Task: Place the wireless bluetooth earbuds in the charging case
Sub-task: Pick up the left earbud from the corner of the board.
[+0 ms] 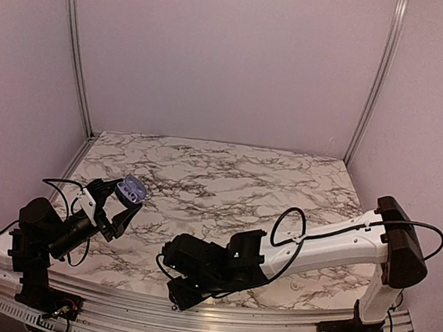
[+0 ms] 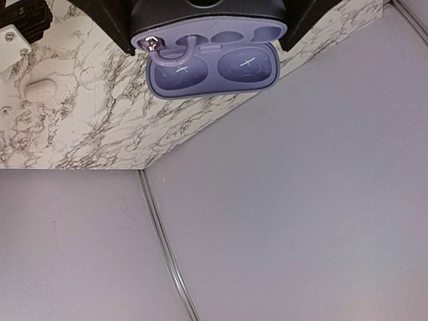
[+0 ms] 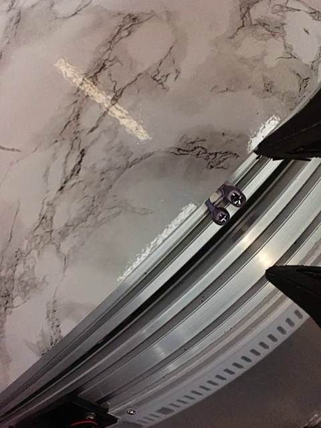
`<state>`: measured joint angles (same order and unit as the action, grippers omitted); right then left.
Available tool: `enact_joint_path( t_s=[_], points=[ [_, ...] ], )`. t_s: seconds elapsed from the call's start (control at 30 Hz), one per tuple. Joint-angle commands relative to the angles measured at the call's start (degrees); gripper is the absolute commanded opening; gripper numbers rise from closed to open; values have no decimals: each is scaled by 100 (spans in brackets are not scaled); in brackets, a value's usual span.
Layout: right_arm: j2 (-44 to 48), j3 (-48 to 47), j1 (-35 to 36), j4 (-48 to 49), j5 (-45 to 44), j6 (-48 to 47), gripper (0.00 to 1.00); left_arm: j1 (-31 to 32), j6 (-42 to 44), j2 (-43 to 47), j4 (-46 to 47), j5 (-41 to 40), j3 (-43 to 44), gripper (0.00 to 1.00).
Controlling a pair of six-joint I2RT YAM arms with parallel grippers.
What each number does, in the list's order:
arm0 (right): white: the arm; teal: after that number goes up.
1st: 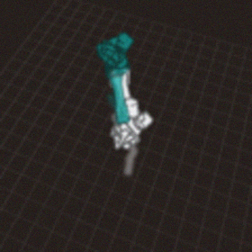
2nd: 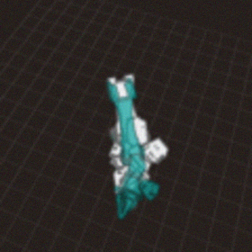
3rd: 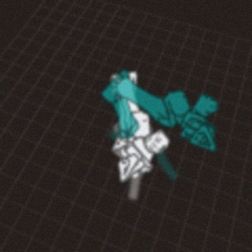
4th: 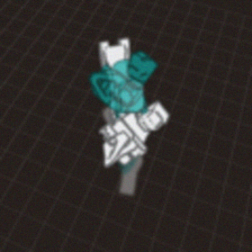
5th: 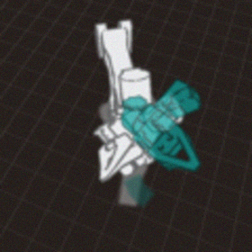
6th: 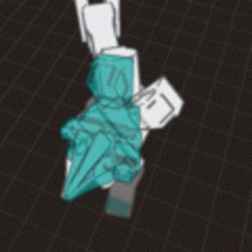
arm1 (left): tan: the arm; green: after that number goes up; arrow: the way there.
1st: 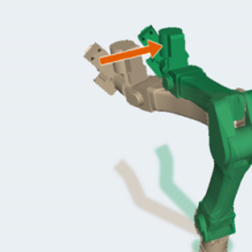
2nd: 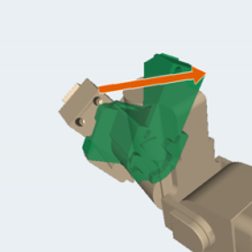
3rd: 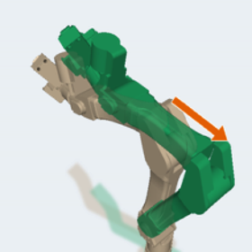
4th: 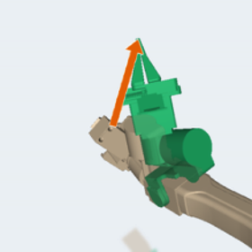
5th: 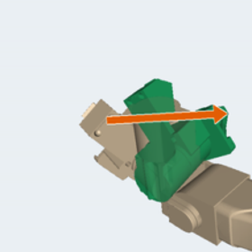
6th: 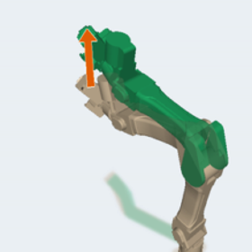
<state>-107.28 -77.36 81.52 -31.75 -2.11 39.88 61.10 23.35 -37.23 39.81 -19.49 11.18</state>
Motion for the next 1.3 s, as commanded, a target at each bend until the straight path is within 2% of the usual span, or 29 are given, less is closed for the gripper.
enact_joint_path(
  t_s=[0.0, 0.5, 0.83, 1.07, 1.13, 1.27],
  points=[
    [-400, -24, 13, 119, -213, 1246, 48, -20, -51, 68, 92, -203, 86, 23],
    [-1185, 137, 116, 727, 456, 2025, 46, -19, -59, 123, 62, -145, 86, 23],
    [-959, -45, 303, -664, 241, 2151, 43, -19, -18, 147, 64, -145, 77, 23],
    [-1195, -149, 303, -863, -90, 2054, 42, -19, 3, 173, 63, -196, 69, 23],
    [-1266, -144, 304, -1038, -342, 2068, 39, -19, -10, 189, 62, -183, 62, 23],
    [-1277, 38, 209, -1216, -678, 2118, 15, -19, -32, 217, 57, -157, 60, 23]
  ],
)
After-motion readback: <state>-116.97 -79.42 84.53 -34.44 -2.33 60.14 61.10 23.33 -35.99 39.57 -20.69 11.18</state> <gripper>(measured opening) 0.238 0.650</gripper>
